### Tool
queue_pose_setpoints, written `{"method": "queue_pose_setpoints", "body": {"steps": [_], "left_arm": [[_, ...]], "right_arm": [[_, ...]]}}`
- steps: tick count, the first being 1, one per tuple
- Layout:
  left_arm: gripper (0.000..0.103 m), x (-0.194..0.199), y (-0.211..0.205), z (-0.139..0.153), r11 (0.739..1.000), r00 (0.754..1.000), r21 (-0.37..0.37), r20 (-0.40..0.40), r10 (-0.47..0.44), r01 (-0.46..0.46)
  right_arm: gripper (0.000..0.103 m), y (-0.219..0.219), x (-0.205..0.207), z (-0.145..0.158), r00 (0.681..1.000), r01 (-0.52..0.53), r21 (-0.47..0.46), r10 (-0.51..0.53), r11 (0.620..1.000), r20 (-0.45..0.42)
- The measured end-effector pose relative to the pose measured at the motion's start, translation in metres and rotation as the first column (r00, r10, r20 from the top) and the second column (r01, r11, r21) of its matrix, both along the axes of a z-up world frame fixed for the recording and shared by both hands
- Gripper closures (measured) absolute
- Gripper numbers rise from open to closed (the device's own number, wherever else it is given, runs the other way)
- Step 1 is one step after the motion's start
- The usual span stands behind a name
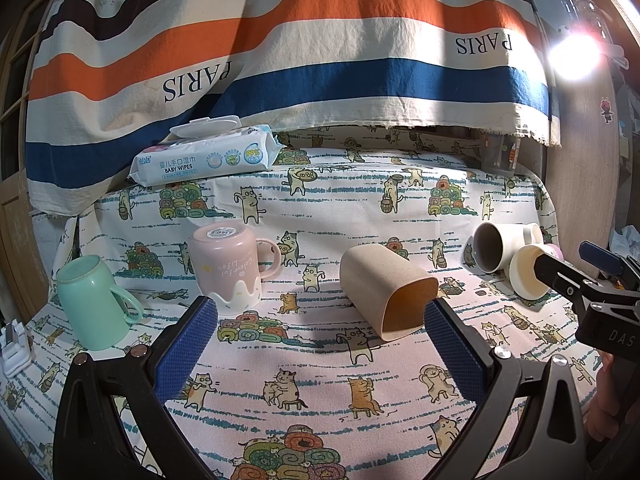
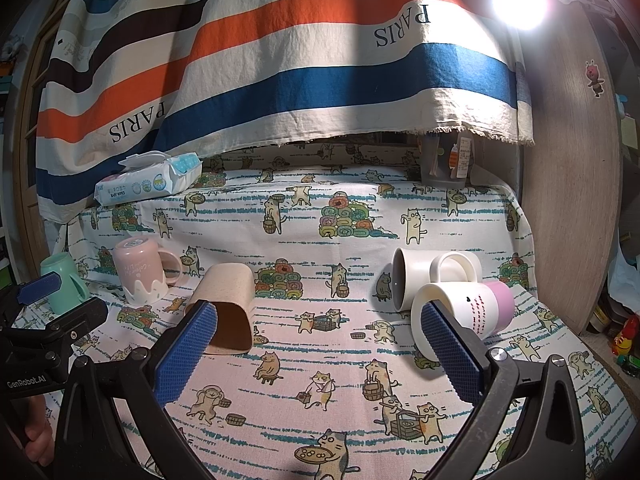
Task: Flip cup upside down
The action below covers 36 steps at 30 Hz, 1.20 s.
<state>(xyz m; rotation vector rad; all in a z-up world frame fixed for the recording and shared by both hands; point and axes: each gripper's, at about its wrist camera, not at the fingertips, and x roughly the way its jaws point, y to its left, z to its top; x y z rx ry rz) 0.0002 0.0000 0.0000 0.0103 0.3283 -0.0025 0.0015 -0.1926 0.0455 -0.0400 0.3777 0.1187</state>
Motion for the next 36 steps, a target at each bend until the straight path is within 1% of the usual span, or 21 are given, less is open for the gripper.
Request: {"method": "queue_pose_setpoints", "body": {"steps": [36], "left_arm": [[0.000, -0.0005, 0.0001, 0.0006, 1.000, 1.000, -0.001, -0.004, 0.007, -0.007]], "right_arm": [[0.001, -0.0015, -0.0013, 0.0001, 1.000, 0.002, 0.002, -0.002, 1.000, 0.001]]}}
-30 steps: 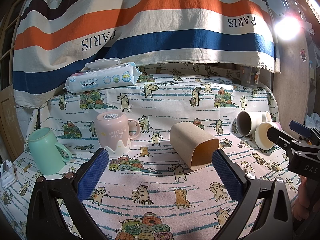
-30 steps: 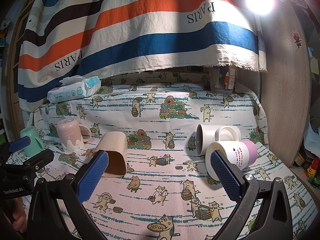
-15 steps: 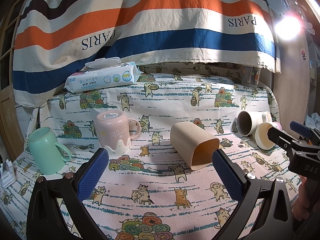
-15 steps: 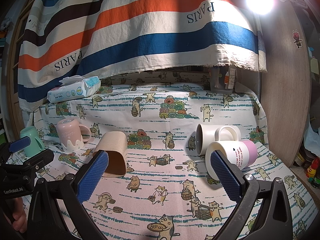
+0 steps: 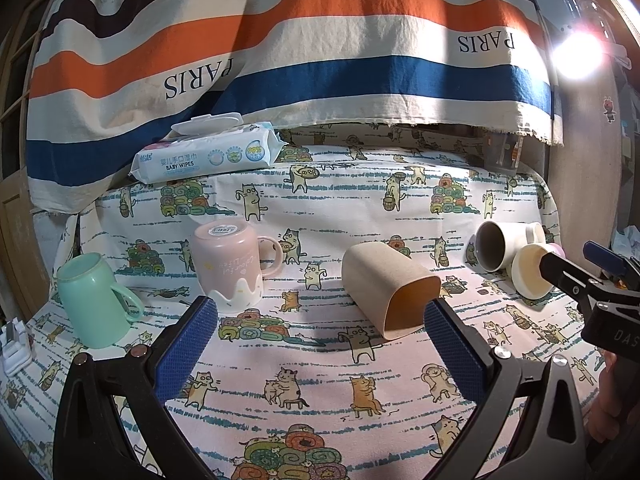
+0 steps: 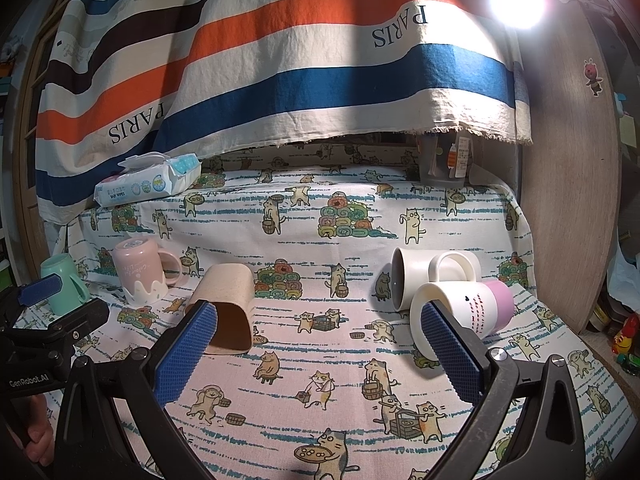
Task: Flip cup upside down
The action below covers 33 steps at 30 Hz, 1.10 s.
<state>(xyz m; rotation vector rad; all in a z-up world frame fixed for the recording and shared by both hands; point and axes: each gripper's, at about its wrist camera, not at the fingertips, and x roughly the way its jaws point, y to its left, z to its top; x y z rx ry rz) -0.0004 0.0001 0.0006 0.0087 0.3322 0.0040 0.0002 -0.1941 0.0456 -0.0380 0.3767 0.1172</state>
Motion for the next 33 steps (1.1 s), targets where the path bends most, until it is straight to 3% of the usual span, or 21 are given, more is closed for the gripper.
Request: {"method": "queue_pose_setpoints", "body": {"steps": [6, 12, 17, 21, 26, 33], "left_arm": [[0.000, -0.001, -0.001, -0.002, 1.000, 1.000, 0.003, -0.008, -0.003, 0.003], [0.000, -0.003, -0.013, -0.002, 0.999, 0.999, 0.055, -0.039, 0.003, -0.001], [0.000, -0.010, -0.015, 0.017, 1.000, 0.999, 0.008, -0.041, -0.012, 0.012], [0.000, -0.007, -0.014, 0.037, 1.000, 0.998, 0.014, -0.057, 0.001, -0.001], [0.000, 0.018, -0.011, 0.056, 0.999, 0.984, 0.020, -0.173, 0.039, -0.036], [0.000, 0.089, -0.014, 0.057, 0.991, 0.915, -0.136, -0.401, -0.050, -0.005]], "right_arm": [[0.001, 0.000, 0.000, 0.000, 1.000, -0.001, 0.000, 0.001, 1.000, -0.002], [0.001, 0.000, -0.001, 0.000, 1.000, -0.001, 0.001, 0.001, 1.000, -0.002], [0.001, 0.001, -0.001, 0.001, 1.000, -0.003, 0.009, 0.003, 1.000, 0.001], [0.001, -0.008, -0.001, 0.001, 1.000, -0.029, 0.051, 0.029, 0.998, 0.003], [0.001, -0.014, 0.001, 0.021, 1.000, 0.009, 0.023, -0.008, 1.000, -0.016], [0.001, -0.024, 0.015, 0.055, 0.998, 0.056, -0.087, -0.052, 0.995, 0.046]]}}
